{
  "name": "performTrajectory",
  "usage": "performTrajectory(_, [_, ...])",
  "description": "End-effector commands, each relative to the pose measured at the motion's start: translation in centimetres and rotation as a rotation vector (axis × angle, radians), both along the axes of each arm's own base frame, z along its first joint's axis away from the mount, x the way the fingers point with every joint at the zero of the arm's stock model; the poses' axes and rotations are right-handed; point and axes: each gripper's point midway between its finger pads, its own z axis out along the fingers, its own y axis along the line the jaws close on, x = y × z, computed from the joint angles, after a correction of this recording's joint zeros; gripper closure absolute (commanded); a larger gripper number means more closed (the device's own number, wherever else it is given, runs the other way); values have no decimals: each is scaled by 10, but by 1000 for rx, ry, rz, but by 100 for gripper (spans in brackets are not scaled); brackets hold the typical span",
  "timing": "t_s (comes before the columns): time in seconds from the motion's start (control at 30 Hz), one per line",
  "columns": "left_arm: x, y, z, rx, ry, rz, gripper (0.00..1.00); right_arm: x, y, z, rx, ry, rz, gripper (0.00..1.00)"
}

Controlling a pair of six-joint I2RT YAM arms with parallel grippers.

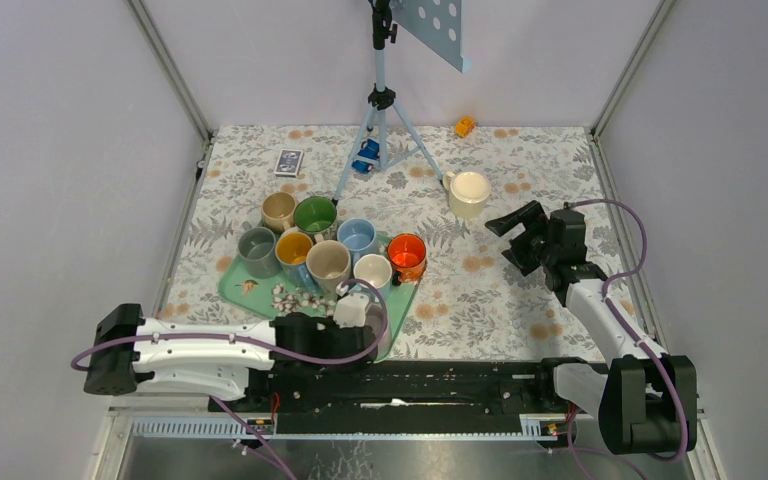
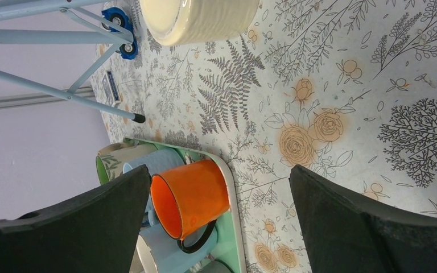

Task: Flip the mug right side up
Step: Place the cup on the tray.

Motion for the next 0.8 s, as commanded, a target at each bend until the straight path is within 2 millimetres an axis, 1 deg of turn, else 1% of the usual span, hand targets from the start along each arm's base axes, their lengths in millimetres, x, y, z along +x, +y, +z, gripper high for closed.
performTrajectory(0.0, [5, 13, 7, 59, -11, 61, 51, 4, 5, 9, 9, -48, 22, 0])
performTrajectory(0.23, [18, 29, 7, 142, -44, 143, 50, 6, 7, 7, 13, -48, 30, 0])
performTrajectory(0.5, [37, 46, 8, 168, -57, 237, 50, 8, 10, 4, 27, -46, 43, 0])
performTrajectory(0.77, [60, 51, 6, 178, -78, 288, 51, 9, 11, 3, 24, -49, 52, 0])
